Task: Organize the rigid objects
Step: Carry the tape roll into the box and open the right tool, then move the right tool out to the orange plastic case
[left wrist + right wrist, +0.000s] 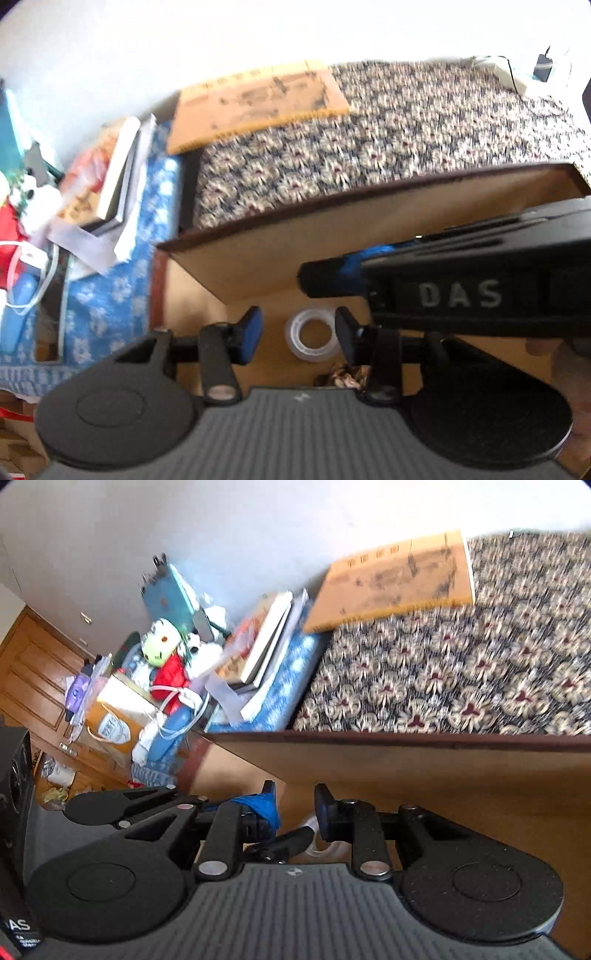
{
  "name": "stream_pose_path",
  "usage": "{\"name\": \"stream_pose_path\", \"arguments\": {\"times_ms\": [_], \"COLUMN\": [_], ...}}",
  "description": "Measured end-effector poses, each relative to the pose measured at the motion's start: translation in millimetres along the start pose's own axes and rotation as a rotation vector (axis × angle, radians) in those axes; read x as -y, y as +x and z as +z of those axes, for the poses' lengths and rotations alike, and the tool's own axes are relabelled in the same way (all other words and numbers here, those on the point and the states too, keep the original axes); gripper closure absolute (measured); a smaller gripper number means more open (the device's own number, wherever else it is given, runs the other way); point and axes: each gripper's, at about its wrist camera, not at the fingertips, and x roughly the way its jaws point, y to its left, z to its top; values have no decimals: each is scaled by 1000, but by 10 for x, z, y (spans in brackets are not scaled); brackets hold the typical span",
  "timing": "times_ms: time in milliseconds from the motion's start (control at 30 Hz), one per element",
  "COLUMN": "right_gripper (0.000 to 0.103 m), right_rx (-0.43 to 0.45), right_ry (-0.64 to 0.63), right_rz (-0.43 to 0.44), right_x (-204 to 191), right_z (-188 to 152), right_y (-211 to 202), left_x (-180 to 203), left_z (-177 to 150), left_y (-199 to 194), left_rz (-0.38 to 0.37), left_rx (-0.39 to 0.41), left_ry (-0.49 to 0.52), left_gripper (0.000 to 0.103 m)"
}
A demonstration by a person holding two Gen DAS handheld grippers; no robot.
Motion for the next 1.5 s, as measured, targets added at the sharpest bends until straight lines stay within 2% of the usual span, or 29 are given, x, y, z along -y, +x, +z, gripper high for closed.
{"name": "stream_pose_path", "arguments": {"times_ms": [100, 333, 567, 967, 1500], "right_gripper": [96, 94, 92, 90, 87], "right_rx": [58, 169, 230, 276, 277], "right_ry": [-1, 42, 53, 47, 106], "right_rz": [3, 31, 45, 40, 100], "right_x": [-47, -168, -271, -292, -215], "right_z": [-42, -272, -557, -1080, -1666], "right_y": [-194, -669, -1082, -1617, -1882], "left_x": [27, 165, 328, 715, 1022], "left_z": [-3, -114, -346, -771, -1317], "left_y": [-175, -621, -1011, -1524, -1733], "left_rz": [21, 50, 98, 149, 192], "left_rx": [39, 113, 164, 209, 176], "left_ry": [-4, -21, -46, -73, -127], "left_gripper": [59, 46, 43, 37, 34]}}
